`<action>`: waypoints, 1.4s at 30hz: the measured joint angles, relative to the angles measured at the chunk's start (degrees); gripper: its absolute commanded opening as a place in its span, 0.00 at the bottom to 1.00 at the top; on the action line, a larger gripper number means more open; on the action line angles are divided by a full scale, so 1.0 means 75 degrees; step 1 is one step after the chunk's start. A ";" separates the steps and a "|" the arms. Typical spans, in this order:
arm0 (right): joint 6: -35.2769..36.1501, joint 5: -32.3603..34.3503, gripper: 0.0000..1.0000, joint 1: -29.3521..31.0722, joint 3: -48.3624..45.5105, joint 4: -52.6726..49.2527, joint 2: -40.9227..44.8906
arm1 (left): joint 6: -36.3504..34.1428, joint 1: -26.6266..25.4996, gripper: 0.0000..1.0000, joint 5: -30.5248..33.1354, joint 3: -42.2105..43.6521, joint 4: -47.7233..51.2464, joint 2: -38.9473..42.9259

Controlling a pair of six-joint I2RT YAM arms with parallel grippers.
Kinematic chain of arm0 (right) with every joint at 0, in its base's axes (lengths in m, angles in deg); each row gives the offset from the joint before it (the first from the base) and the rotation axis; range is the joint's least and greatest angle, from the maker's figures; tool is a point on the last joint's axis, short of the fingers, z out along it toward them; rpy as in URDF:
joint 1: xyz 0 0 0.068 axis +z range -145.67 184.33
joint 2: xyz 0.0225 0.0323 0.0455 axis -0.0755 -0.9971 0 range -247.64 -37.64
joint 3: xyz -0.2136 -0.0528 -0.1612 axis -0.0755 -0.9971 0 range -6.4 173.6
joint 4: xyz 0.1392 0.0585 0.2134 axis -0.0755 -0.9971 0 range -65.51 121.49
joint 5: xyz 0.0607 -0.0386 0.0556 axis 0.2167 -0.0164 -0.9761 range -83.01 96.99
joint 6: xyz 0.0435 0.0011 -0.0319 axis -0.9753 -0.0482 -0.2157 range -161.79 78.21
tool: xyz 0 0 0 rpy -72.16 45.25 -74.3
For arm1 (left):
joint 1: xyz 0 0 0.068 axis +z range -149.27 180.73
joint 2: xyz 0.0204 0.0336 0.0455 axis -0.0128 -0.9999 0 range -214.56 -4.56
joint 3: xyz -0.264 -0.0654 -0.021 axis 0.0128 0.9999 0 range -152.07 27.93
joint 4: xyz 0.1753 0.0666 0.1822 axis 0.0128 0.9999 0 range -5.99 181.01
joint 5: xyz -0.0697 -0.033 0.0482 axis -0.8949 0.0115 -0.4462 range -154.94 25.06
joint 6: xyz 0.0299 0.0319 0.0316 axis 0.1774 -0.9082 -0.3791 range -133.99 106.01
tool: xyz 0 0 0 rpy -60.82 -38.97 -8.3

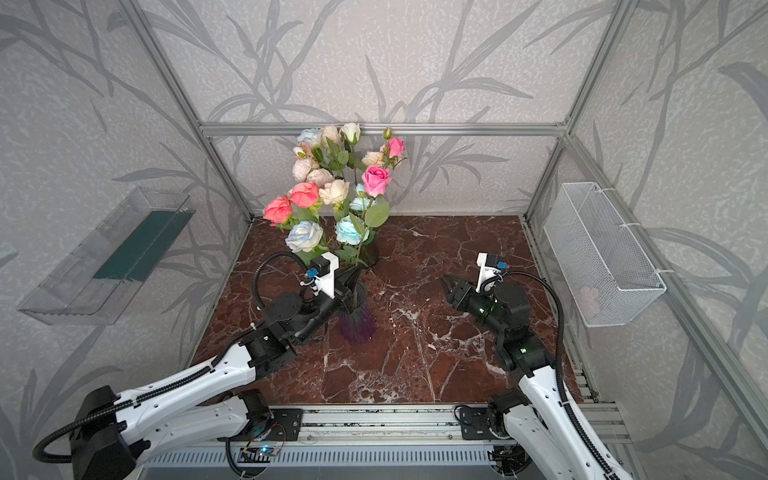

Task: Arrange the flowers into the vase
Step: 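Lower the pink rose stem into the blue-purple vase with the left gripper, then open the left gripper and draw it back from the vase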

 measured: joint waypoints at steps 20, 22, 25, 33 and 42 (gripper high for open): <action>0.0087 0.0221 0.41 0.0571 0.0015 0.0006 -0.0402 | 0.0367 0.0000 0.58 0.0143 0.0350 0.0682 0.1070; 0.0119 0.0245 0.41 0.0615 0.0052 -0.0012 -0.0455 | 0.0423 0.0000 0.58 0.0119 0.0347 0.0956 0.1323; 0.0184 0.0274 0.42 0.0659 0.0157 -0.0006 -0.0530 | 0.0527 0.0000 0.57 0.0044 0.0318 0.1521 0.1772; 0.0297 0.0280 0.42 0.0676 0.0361 -0.0029 -0.0723 | 0.0988 0.0000 0.23 -0.0047 -0.0358 0.3920 0.3115; 0.0437 0.0420 0.42 0.0676 0.0370 -0.0117 -0.0723 | 0.3311 0.0006 0.03 0.2229 0.0283 0.6802 0.4383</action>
